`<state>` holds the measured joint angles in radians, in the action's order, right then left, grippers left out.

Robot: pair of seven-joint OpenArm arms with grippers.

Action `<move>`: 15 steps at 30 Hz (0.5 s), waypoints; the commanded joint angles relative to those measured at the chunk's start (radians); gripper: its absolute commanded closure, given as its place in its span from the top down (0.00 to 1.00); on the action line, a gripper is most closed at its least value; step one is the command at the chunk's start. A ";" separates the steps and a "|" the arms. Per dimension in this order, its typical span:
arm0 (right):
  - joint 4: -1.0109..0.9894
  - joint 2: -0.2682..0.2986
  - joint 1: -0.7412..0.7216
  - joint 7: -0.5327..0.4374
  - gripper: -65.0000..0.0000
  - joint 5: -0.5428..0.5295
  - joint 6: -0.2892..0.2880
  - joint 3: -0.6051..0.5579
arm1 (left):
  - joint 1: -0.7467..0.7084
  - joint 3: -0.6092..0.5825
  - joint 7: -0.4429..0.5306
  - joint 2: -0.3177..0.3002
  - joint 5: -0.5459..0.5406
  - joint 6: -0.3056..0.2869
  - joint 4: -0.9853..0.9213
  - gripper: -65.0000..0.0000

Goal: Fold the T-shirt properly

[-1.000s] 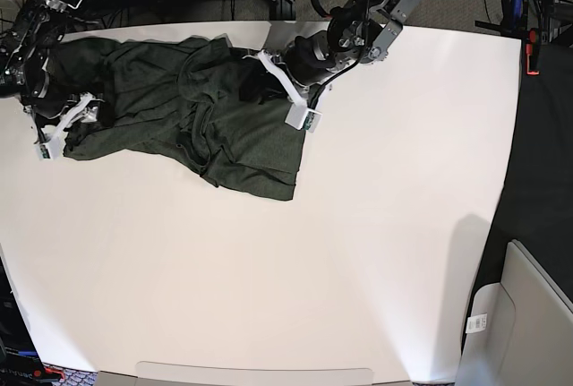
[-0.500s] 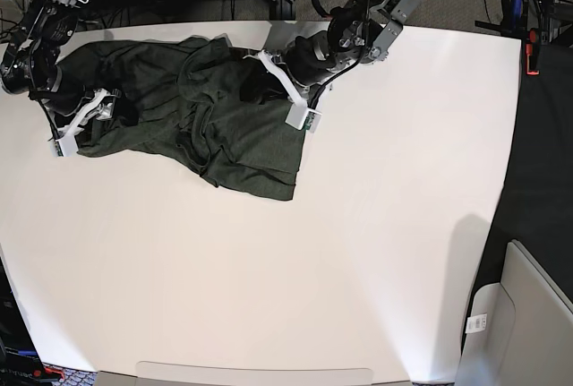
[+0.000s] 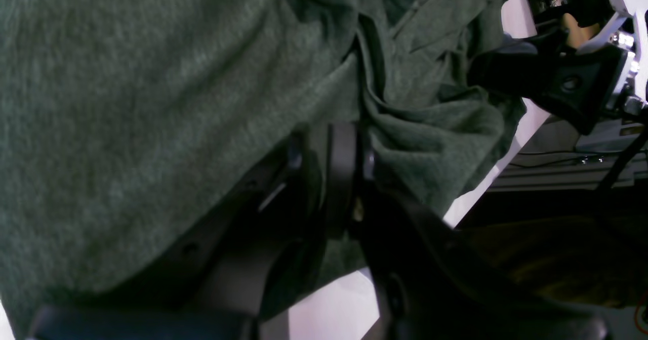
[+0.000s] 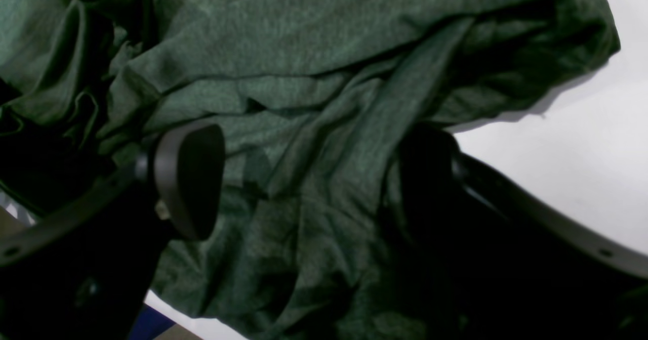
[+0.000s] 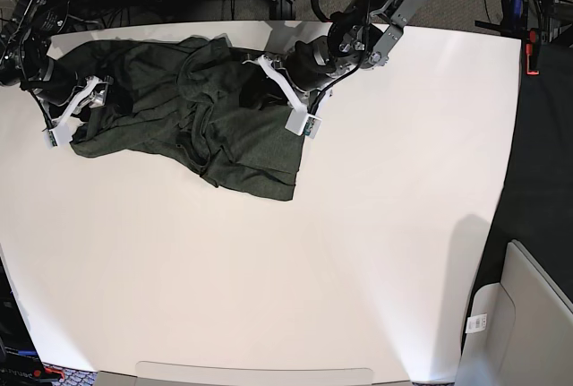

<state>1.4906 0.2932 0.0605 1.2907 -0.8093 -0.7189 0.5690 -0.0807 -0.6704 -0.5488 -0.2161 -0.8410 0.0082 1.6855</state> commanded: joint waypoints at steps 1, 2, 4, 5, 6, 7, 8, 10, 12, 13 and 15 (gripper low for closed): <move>-0.008 -0.013 0.019 0.106 0.81 0.094 0.021 -0.004 | 0.009 0.002 0.016 0.004 -0.010 -0.012 0.018 0.09; -0.008 -0.019 0.020 0.106 0.81 0.094 0.021 -0.004 | 0.009 0.002 0.016 0.004 -0.010 -0.012 0.018 0.09; -0.008 -0.025 0.020 0.106 0.77 0.094 0.021 -0.005 | 0.009 0.002 0.016 0.004 -0.010 -0.012 0.018 0.09; -0.009 -0.028 0.019 0.106 0.73 0.094 0.021 -0.005 | 0.009 0.002 0.016 0.004 -0.010 -0.012 0.014 0.09; -0.011 -0.036 0.015 0.106 0.68 0.094 0.021 -0.005 | 0.009 0.002 0.016 0.002 -0.010 -0.012 0.012 0.09; -0.012 -0.048 0.014 0.106 0.62 0.094 0.021 -0.005 | 0.009 0.002 0.016 0.002 -0.010 -0.012 0.011 0.09; -0.011 -0.058 0.014 0.106 0.55 0.094 0.021 -0.005 | 0.009 0.002 0.016 0.002 -0.010 -0.012 0.011 0.09; -0.011 -0.070 0.012 0.106 0.43 0.095 0.021 -0.005 | 0.009 0.002 0.016 0.002 -0.010 -0.012 0.011 0.09; -0.014 -0.087 0.012 0.106 0.29 0.095 0.021 -0.005 | 0.009 0.002 0.016 0.004 -0.010 -0.012 0.011 0.09; -0.014 -0.093 0.012 0.106 0.24 0.095 0.021 -0.005 | 0.009 0.002 0.016 0.004 -0.010 -0.012 0.011 0.09; -0.014 -0.099 0.008 0.106 0.14 0.095 0.021 -0.005 | 0.009 0.002 0.016 0.004 -0.010 -0.012 0.011 0.09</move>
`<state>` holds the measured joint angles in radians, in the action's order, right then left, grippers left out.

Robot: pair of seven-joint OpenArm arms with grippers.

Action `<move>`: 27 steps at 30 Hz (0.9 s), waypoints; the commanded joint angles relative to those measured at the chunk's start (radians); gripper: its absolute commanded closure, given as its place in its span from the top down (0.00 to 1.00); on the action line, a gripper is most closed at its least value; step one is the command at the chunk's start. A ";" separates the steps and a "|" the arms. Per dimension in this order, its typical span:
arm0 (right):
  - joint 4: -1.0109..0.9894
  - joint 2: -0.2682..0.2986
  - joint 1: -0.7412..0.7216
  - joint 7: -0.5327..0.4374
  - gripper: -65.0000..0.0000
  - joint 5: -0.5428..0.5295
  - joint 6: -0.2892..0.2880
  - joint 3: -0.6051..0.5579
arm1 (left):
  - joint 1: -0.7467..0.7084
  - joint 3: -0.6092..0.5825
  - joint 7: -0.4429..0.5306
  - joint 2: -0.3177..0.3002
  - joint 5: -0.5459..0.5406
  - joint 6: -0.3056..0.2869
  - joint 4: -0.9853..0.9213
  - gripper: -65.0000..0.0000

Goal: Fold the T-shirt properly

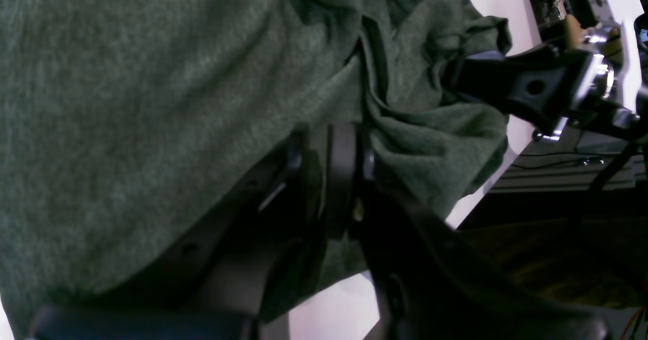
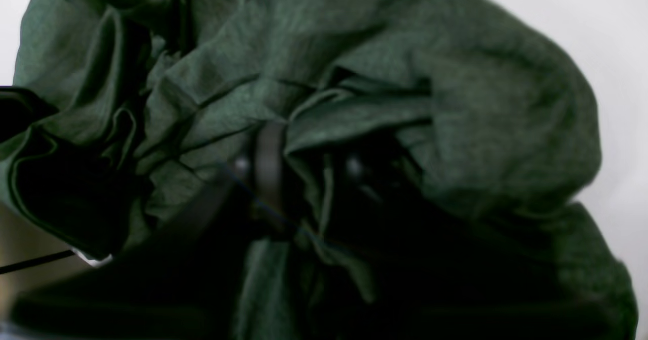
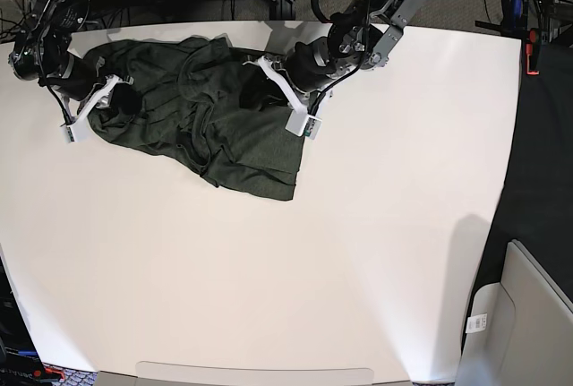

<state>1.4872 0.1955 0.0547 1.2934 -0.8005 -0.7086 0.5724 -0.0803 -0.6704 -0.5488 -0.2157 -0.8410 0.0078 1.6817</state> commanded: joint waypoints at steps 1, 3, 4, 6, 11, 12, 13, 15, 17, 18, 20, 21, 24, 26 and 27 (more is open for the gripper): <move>-0.012 -0.003 0.006 0.103 0.12 0.086 0.010 -0.007 | 0.009 0.002 0.017 0.003 -0.010 -0.012 0.014 0.09; -0.012 -0.012 -0.006 0.103 0.10 0.079 0.010 -0.001 | 0.009 0.004 0.017 0.003 -0.010 -0.012 0.014 0.09; -0.007 -0.014 -0.019 0.103 0.09 0.072 0.010 0.002 | 0.009 0.010 0.017 0.002 -0.010 -0.012 0.014 0.09; -0.010 -0.014 -0.028 0.103 0.08 0.033 0.010 0.031 | 0.004 0.031 0.017 0.003 -0.010 -0.012 0.018 0.09; -0.009 -0.012 -0.048 0.103 0.07 -0.109 0.010 0.051 | 0.001 0.067 0.017 0.002 -0.010 -0.012 0.016 0.09; -0.007 -0.012 -0.051 0.103 0.07 -0.127 0.010 0.050 | 0.001 0.073 0.017 0.002 -0.010 -0.012 0.016 0.09; -0.004 -0.012 -0.059 0.103 0.07 -0.145 0.010 0.045 | 0.001 0.073 0.017 0.002 -0.010 -0.012 0.016 0.09; -0.004 -0.012 -0.065 0.103 0.07 -0.190 0.010 0.045 | 0.001 0.073 0.017 0.000 -0.010 -0.012 0.016 0.09; 0.010 -0.012 -0.066 0.103 0.07 -0.241 0.010 0.044 | 0.001 0.073 0.017 0.000 -0.010 -0.012 0.013 0.09; 0.025 -0.012 -0.065 0.103 0.07 -0.257 0.010 0.044 | 0.001 0.073 0.017 0.000 -0.010 -0.012 0.008 0.09; 0.066 -0.012 -0.063 0.103 0.07 -0.288 0.010 0.042 | 0.001 0.073 0.017 -0.003 -0.010 -0.012 0.002 0.09; 0.088 -0.012 -0.062 0.103 0.07 -0.299 0.010 0.041 | 0.001 0.079 0.017 -0.014 -0.010 -0.012 0.002 0.09; 0.119 -0.009 -0.060 0.103 0.07 -0.322 0.010 0.021 | 0.000 0.094 0.017 -0.020 -0.010 -0.012 0.005 0.09; 0.125 -0.006 -0.057 0.103 0.07 -0.346 0.010 0.011 | 0.000 0.114 0.009 -0.020 -0.010 -0.012 0.007 0.09; 0.126 -0.004 -0.057 0.103 0.07 -0.360 0.010 -0.001 | 0.000 0.128 0.008 -0.020 -0.010 -0.012 0.005 0.09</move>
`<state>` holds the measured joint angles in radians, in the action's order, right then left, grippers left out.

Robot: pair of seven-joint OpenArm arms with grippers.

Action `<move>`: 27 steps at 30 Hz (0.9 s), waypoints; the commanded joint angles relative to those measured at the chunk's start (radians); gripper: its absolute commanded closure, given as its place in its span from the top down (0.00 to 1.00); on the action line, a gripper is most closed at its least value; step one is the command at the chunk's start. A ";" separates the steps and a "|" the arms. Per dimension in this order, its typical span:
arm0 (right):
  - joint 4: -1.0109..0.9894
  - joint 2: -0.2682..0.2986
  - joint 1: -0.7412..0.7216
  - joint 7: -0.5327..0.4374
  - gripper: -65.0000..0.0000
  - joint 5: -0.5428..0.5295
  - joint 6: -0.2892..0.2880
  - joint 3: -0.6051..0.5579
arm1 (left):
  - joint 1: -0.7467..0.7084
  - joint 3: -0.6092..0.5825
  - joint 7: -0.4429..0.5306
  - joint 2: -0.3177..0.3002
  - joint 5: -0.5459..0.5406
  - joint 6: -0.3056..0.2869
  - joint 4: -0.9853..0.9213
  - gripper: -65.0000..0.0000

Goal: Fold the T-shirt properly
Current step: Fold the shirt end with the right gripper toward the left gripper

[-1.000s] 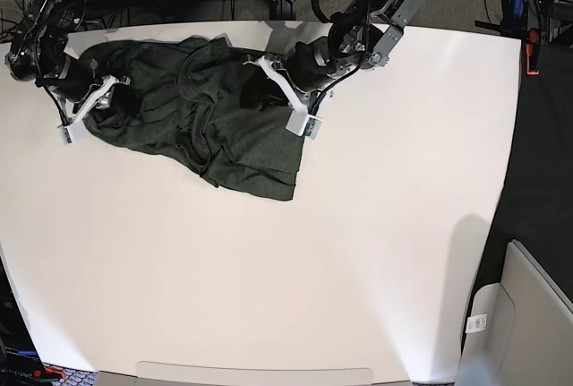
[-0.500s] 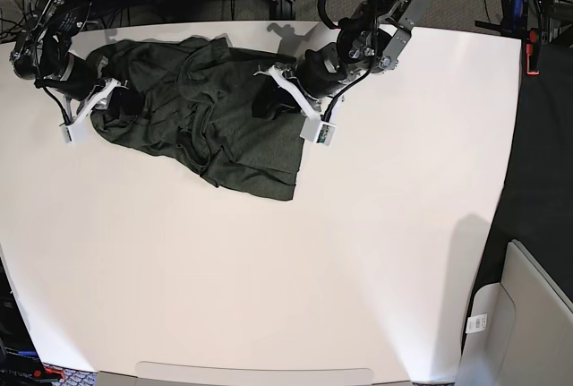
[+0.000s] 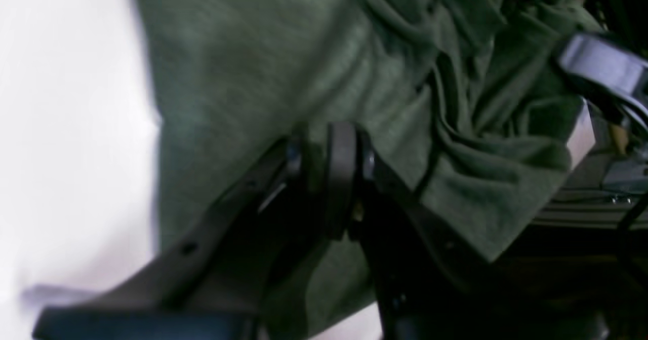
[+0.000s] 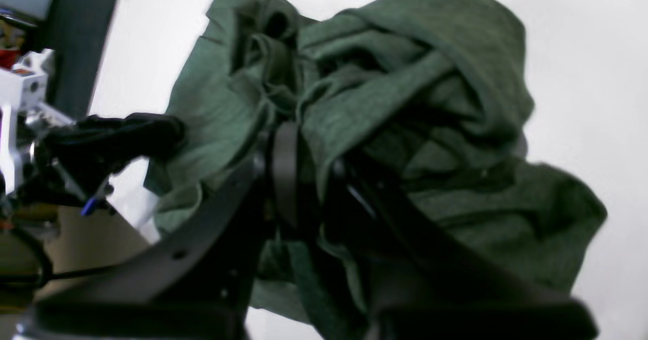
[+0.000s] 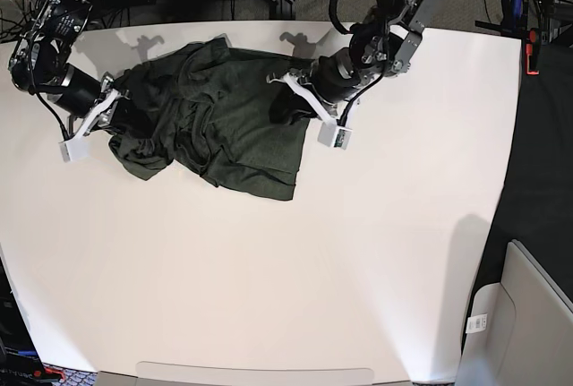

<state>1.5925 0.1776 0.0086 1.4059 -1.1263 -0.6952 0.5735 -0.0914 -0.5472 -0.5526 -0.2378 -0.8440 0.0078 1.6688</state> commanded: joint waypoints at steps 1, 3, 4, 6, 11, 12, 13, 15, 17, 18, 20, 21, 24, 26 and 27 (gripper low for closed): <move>0.021 0.013 -0.012 -0.010 0.08 -0.044 -0.003 -0.016 | 0.009 0.014 0.010 0.002 -0.007 -0.012 0.018 0.09; 0.032 0.013 -0.019 -0.010 0.08 -0.048 -0.003 -0.066 | -0.003 0.036 0.009 0.002 -0.005 -0.012 0.011 0.09; 0.042 0.012 -0.022 -0.010 0.08 -0.048 -0.003 -0.099 | -0.011 0.045 0.009 0.002 -0.005 -0.012 0.001 0.09; 0.059 0.004 -0.028 -0.010 0.08 -0.048 -0.003 -0.143 | -0.011 0.049 0.009 0.002 -0.005 -0.012 -0.012 0.09; 0.065 -0.049 -0.062 -0.010 0.08 -0.048 -0.003 -0.228 | -0.012 0.048 0.009 0.002 -0.005 -0.012 -0.066 0.09; 0.064 -0.060 -0.068 -0.010 0.08 -0.048 -0.003 -0.238 | -0.014 0.046 0.009 0.002 -0.005 -0.012 -0.075 0.09; 0.064 -0.072 -0.078 -0.010 0.08 -0.048 -0.003 -0.247 | -0.020 0.045 0.009 0.002 -0.005 -0.012 -0.085 0.09; 0.062 -0.094 -0.097 -0.010 0.08 -0.047 -0.003 -0.263 | -0.028 0.045 0.009 0.002 -0.005 -0.012 -0.098 0.09; 0.061 -0.125 -0.120 -0.010 0.08 -0.045 -0.003 -0.283 | -0.031 0.045 0.010 0.007 -0.005 -0.012 -0.115 0.09; 0.061 -0.145 -0.129 -0.010 0.08 -0.033 -0.003 -0.294 | -0.031 0.045 0.013 0.007 -0.005 -0.012 -0.124 0.09; 0.059 -0.178 -0.146 -0.010 0.08 0.005 -0.003 -0.317 | -0.031 0.045 0.016 0.008 -0.005 -0.012 -0.134 0.09; 0.059 -0.198 -0.154 -0.010 0.08 0.025 -0.003 -0.333 | -0.031 0.045 0.016 0.008 -0.005 -0.012 -0.134 0.09; 0.050 -0.257 -0.175 -0.010 0.08 0.067 -0.003 -0.386 | -0.031 0.045 0.016 0.007 -0.005 -0.012 -0.128 0.09; 0.015 -0.289 -0.195 -0.010 0.08 0.090 -0.003 -0.415 | -0.031 0.045 0.016 0.007 -0.005 -0.012 -0.126 0.09; -0.004 -0.303 -0.206 -0.010 0.08 0.101 -0.003 -0.422 | -0.031 0.049 0.016 0.005 -0.005 -0.012 -0.118 0.09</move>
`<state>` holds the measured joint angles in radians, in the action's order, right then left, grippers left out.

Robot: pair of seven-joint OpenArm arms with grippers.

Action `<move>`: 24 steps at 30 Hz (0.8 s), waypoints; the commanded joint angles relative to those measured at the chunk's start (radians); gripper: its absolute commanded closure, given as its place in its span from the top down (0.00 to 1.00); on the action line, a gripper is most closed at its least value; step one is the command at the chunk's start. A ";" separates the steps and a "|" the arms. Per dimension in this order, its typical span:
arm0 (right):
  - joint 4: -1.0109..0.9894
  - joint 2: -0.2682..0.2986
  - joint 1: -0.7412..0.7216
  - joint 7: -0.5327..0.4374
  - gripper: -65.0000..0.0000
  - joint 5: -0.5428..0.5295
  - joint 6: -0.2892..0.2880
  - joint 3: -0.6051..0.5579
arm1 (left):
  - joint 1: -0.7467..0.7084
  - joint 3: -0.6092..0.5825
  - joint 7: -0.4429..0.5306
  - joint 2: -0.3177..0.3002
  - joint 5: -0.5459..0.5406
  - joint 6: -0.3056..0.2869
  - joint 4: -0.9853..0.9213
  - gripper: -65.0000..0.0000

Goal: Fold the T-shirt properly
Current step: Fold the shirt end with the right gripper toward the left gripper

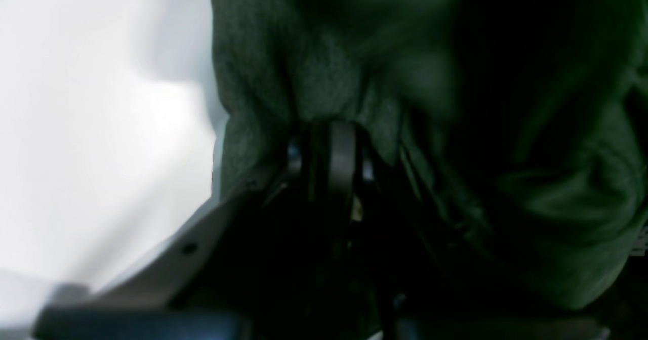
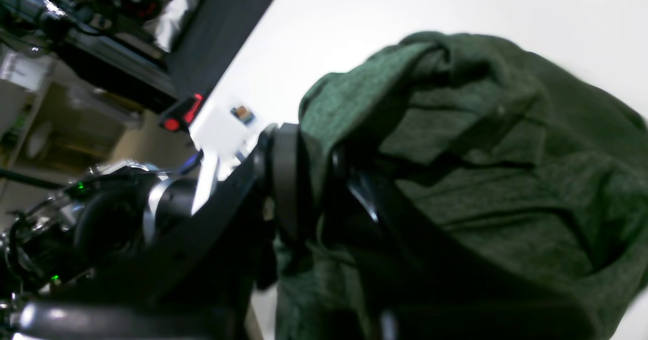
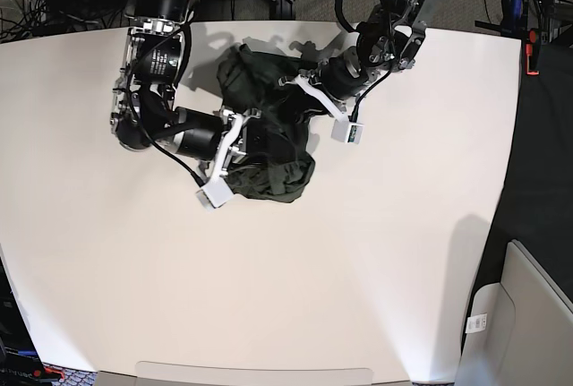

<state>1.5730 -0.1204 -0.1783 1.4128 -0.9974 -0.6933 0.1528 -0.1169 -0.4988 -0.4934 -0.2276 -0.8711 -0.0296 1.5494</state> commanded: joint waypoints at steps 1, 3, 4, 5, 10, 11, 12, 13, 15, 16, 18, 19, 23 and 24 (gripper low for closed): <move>-0.003 -0.019 -0.030 -0.017 0.08 -0.018 -0.005 -0.009 | -0.007 0.005 -0.041 -0.006 0.022 0.026 0.015 0.09; -0.023 -0.034 -0.046 -0.017 0.08 0.004 -0.005 -0.014 | -0.013 0.022 -0.041 -0.016 0.022 0.026 0.047 0.09; -0.027 -0.035 -0.051 -0.017 0.08 0.010 -0.005 -0.014 | -0.025 0.041 -0.041 -0.025 0.022 0.026 0.066 0.09; -0.029 -0.035 -0.056 -0.017 0.08 0.015 -0.005 -0.014 | -0.037 0.067 -0.040 -0.031 0.022 0.026 0.082 0.09; -0.062 -0.017 -0.057 -0.017 0.08 0.015 -0.005 -0.014 | -0.073 0.217 -0.046 -0.031 0.020 0.026 0.135 0.09; -0.067 -0.014 -0.056 -0.017 0.08 0.015 -0.005 -0.014 | -0.077 0.243 -0.049 -0.031 0.020 0.026 0.141 0.09; -0.069 -0.014 -0.054 -0.017 0.08 0.015 -0.005 -0.014 | -0.082 0.262 -0.050 -0.031 0.020 0.026 0.141 0.09; -0.069 -0.012 -0.051 -0.017 0.08 0.015 -0.005 -0.014 | -0.083 0.276 -0.050 -0.031 0.020 0.026 0.141 0.09; -0.069 -0.011 -0.048 -0.017 0.08 0.016 -0.005 -0.014 | -0.083 0.282 -0.050 -0.031 0.020 0.026 0.141 0.09; -0.070 -0.011 -0.048 -0.017 0.08 0.016 -0.005 -0.014 | -0.083 0.282 -0.050 -0.031 0.020 0.026 0.141 0.09; -0.070 -0.014 -0.048 -0.017 0.08 0.030 -0.005 -0.014 | -0.083 0.282 -0.050 -0.031 0.019 0.026 0.141 0.09; -0.070 -0.017 -0.051 -0.017 0.08 0.041 -0.005 -0.014 | -0.083 0.282 -0.050 -0.031 0.019 0.026 0.142 0.09; -0.070 -0.037 -0.053 -0.017 0.08 0.058 -0.005 -0.023 | -0.083 0.283 -0.046 -0.031 0.019 0.026 0.168 0.09; -0.072 -0.037 -0.053 -0.017 0.08 0.058 -0.005 -0.025 | -0.083 0.283 -0.047 -0.033 0.019 0.026 0.179 0.09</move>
<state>1.4879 -0.1532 -0.2081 1.4113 -0.9119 -0.6926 0.1303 -0.2108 -0.2195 -0.5571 -0.2531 -0.8448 0.0078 1.7039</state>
